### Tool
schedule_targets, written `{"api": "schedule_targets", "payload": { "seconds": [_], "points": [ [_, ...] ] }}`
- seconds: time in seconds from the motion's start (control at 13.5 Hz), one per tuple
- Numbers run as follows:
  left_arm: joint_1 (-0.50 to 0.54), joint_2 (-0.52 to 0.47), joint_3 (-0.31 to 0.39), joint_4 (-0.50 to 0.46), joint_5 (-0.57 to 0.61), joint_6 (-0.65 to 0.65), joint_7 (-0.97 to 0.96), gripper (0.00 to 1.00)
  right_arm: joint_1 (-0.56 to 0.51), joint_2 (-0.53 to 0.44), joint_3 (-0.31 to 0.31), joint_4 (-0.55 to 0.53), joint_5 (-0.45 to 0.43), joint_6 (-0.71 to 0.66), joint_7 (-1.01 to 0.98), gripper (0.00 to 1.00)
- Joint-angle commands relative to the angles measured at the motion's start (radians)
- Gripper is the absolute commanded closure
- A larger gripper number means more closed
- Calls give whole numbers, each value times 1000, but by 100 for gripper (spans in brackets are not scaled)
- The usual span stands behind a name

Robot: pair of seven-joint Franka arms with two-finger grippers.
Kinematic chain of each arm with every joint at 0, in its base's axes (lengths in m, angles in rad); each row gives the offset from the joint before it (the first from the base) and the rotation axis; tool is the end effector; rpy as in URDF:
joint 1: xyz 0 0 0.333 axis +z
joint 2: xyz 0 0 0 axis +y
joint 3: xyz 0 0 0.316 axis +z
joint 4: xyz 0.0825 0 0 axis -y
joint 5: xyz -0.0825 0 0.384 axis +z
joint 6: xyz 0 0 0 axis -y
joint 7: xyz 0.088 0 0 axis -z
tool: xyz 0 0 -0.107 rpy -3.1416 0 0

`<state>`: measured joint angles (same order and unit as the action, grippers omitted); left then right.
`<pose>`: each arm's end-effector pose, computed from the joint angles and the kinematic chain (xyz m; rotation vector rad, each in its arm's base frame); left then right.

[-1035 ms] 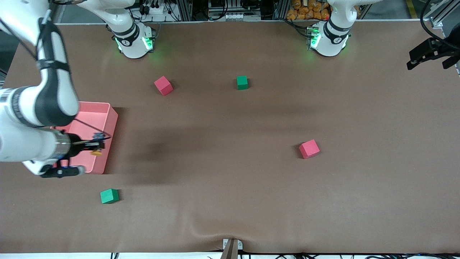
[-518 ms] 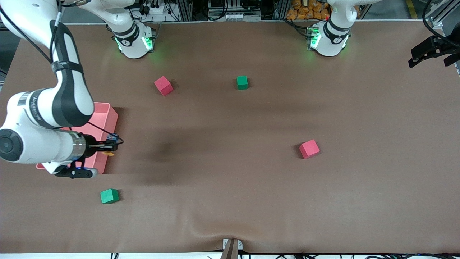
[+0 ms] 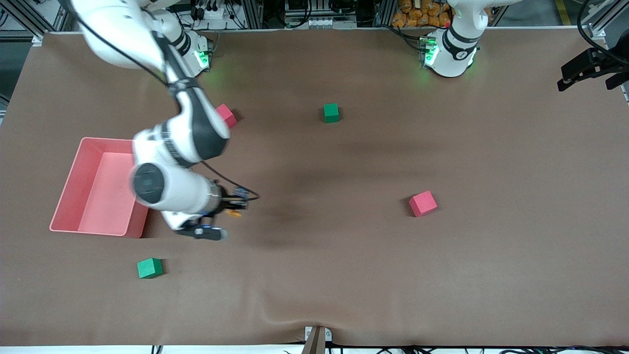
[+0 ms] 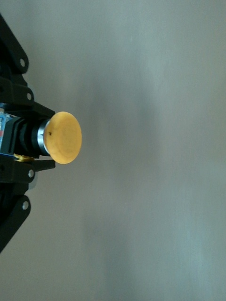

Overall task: Place and upright button with both arms
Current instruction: 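Lift the button out of the tray and carry it to mid-table, then lower the button onto the table and open the right gripper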

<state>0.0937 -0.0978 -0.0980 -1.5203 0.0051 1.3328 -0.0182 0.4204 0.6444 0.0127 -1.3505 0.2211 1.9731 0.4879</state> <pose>0.4971 -0.0046 0.6792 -3.1228 -0.0246 0.1406 0.6539 0.3157 0.3459 -2.9505 0.2163 0.1675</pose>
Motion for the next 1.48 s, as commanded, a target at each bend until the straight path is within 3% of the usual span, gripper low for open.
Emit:
{"api": "schedule_targets", "payload": {
  "seconds": [0.0, 0.15, 0.37, 0.81, 0.89, 0.96, 1.04, 1.4],
  "points": [
    [11, -14, -3, 0, -17, -20, 12, 0, 128, 96, -5, 34, 56, 181, 49, 100],
    [11, -13, -3, -1, -17, -20, 12, 0, 207, 158, -3, 63, 78, 298, 159, 100],
    [11, -13, -3, 0, -22, -18, 12, 0, 291, 245, -5, 140, 78, 306, 204, 100],
    [11, -8, -3, -5, -43, -18, 11, 0, 362, 345, -7, 189, 67, 313, 204, 100],
    [11, -7, -2, -5, -43, -18, 11, 0, 373, 350, -8, 189, 64, 313, 202, 93],
    [9, -5, -2, -5, -43, -18, 11, 0, 373, 350, -10, 189, 63, 309, 202, 34],
    [9, -7, -3, -8, -45, -18, 11, 0, 374, 348, -13, 189, 61, 308, 204, 0],
    [0, 3, -12, -14, -60, -32, 9, 0, 351, 321, -52, 215, 58, 305, 204, 0]
  ]
}}
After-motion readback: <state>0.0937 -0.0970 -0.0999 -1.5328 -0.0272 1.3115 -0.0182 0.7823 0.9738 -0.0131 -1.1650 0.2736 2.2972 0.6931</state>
